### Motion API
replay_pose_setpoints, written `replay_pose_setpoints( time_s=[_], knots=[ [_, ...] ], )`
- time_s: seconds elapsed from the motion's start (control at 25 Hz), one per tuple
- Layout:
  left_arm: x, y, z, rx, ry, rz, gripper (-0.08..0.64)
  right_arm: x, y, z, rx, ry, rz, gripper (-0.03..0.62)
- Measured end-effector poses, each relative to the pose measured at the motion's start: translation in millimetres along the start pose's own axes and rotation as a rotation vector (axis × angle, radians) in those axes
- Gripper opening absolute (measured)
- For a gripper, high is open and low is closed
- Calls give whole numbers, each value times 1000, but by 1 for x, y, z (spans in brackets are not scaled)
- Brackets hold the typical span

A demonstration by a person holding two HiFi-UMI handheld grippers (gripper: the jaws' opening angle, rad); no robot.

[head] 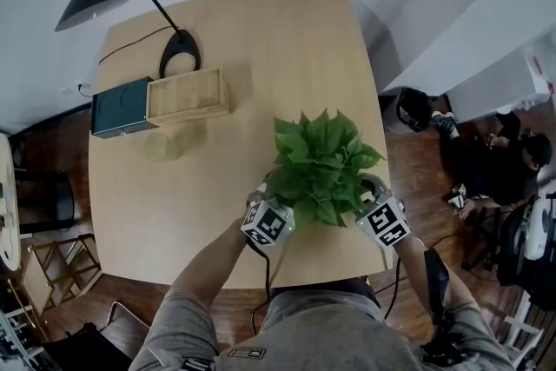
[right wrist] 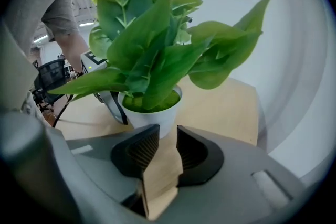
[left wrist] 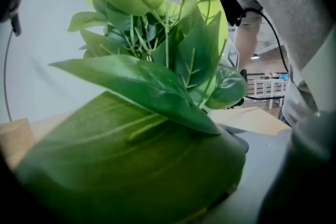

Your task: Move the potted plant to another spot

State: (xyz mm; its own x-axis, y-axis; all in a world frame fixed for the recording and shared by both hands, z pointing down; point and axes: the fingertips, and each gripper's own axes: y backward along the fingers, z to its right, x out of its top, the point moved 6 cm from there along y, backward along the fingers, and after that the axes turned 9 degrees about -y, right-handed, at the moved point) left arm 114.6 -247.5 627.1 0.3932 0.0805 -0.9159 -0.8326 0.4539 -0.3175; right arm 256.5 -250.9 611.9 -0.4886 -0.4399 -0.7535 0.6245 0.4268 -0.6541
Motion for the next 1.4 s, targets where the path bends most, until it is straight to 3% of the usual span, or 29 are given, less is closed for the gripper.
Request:
replay_pose_setpoints(
  time_s=[0.08,0.2,0.32,0.44,0.6,0.96,1.12,1.4],
  knots=[
    [0,1,-1,-7,-2,0,445,0,0,1,1,14,1,111],
    [0,1,-1,-13,-5,0,443,-1,-1,5,16,37,-10,206],
    [0,1,0,-19,-5,-2,442,0,-3,1,43,111,-33,229],
    [0,1,-1,-17,2,-8,439,1,-4,-5,51,192,-56,193],
    [1,4,1,5,31,2,437,-2,-3,-18,43,237,-58,89],
    [2,10,2,23,43,1,434,1,-4,-20,56,274,-62,97],
    [1,3,3,21,32,-27,433,2,-1,-9,78,280,-57,142],
    [-2,3,2,17,20,-63,455,5,-7,-17,113,362,-79,164]
  ],
)
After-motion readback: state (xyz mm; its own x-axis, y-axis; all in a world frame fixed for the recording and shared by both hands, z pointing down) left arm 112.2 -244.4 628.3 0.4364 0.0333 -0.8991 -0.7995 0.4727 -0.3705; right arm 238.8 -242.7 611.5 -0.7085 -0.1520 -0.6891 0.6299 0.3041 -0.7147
